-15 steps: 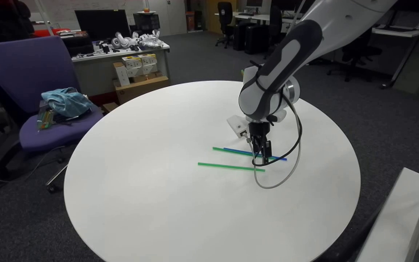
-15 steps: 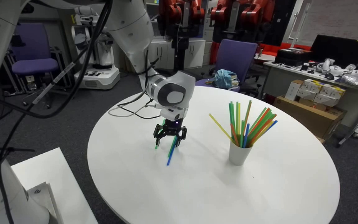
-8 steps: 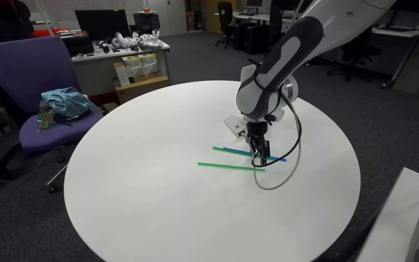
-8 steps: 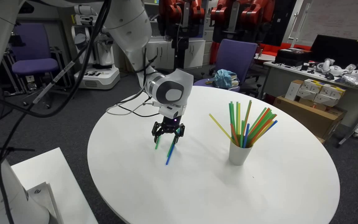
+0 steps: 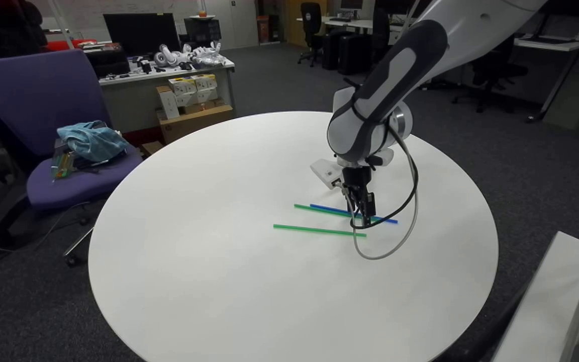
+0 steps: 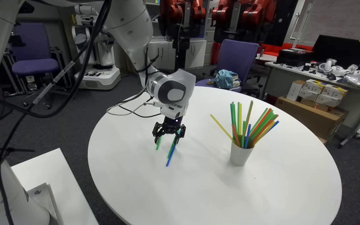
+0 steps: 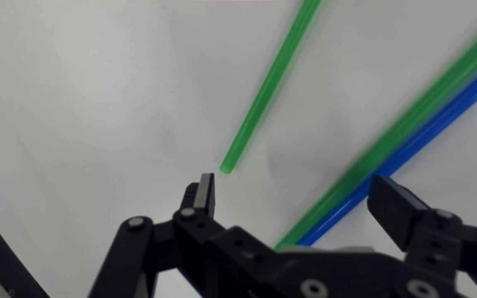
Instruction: Remove two straws from the cup and place them close to each other on the table
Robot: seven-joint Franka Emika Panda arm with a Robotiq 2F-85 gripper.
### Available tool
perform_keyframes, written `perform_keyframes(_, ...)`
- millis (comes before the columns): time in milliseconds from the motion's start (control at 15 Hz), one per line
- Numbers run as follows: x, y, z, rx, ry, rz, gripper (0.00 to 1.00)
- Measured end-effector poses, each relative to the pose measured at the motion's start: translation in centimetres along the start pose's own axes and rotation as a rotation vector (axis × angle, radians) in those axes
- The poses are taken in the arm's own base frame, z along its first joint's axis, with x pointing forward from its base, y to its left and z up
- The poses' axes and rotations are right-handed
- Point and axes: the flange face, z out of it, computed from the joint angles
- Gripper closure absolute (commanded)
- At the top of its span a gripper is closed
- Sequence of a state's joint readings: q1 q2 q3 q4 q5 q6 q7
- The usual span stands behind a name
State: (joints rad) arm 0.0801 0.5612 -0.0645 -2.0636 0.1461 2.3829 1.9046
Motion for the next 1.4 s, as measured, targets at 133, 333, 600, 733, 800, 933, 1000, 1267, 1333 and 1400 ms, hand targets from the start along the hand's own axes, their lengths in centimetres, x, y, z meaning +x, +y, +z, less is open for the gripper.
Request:
perform_keyframes(133,0.3,-0.3,-0.6,0.009,-0.01,-0.002,0.0)
perform_keyframes(333,0.6,-0.8,-1.8,0.027,-0.024,-0.001,0.0)
perform_keyframes(600,1.2,-1.5,-1.9,0.055,-0.027,0.025,0.0)
perform_keyframes(733,1.4,-2.1,-1.2,0.076,-0.028,0.052,0.0)
perform_keyframes(800,1.4,-2.3,-0.7,0.086,-0.028,0.066,0.0)
perform_keyframes(933,1.5,-2.5,0.3,0.106,-0.025,0.107,0.0)
perform_keyframes(1000,1.6,-2.8,0.7,0.128,-0.021,0.142,0.0)
perform_keyframes(1267,1.9,-3.8,0.2,0.258,0.009,0.305,0.0)
perform_keyframes(1333,2.0,-3.9,0.2,0.271,0.023,0.335,0.0)
perform_keyframes(1400,1.9,-3.8,0.2,0.274,0.033,0.351,0.0)
